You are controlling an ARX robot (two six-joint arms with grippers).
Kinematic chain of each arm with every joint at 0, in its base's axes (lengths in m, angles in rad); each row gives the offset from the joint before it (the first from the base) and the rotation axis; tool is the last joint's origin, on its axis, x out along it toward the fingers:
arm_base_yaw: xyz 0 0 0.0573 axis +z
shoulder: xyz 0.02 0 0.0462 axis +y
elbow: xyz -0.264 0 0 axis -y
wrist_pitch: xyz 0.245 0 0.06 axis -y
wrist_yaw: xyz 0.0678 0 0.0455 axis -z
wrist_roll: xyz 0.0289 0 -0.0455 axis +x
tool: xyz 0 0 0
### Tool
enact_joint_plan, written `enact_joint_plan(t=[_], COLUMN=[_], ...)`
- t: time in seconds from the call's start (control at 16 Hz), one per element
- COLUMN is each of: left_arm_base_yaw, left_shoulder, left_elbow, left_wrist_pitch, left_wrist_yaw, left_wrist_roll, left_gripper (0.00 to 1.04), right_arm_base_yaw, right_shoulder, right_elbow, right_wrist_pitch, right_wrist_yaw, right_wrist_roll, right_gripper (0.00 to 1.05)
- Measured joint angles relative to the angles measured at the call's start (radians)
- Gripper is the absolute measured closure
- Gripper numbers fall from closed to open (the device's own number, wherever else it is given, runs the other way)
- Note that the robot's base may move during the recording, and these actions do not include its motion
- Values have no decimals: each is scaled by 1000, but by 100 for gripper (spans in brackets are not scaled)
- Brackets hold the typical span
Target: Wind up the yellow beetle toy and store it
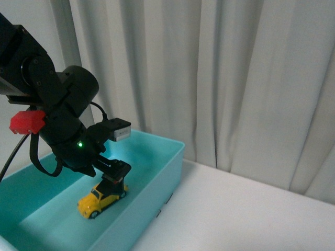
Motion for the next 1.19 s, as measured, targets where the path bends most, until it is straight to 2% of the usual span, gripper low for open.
enact_joint_plan(t=[0.31, 0.81, 1.0, 1.13, 1.19], left_arm_base_yaw=[20, 37, 44, 80, 79], left_shoulder=[-113, -264, -589, -766, -895], left_elbow=[0, -11, -121, -225, -348], left_wrist_pitch=[4, 7, -3, -23, 283], left_wrist_yaw=[55, 90, 144, 171, 183], left_wrist_roll=[-7, -15, -14, -36, -130], left_gripper=[7, 7, 7, 7, 16], right_arm_base_yaw=[0, 0, 0, 0, 0], right_shoulder=[0, 0, 0, 0, 0], right_elbow=[0, 0, 0, 0, 0], right_wrist_pitch=[0, 0, 0, 0, 0], right_wrist_yaw=[0, 0, 0, 0, 0], right_wrist_roll=[0, 0, 0, 0, 0], right_gripper=[7, 7, 7, 7, 7])
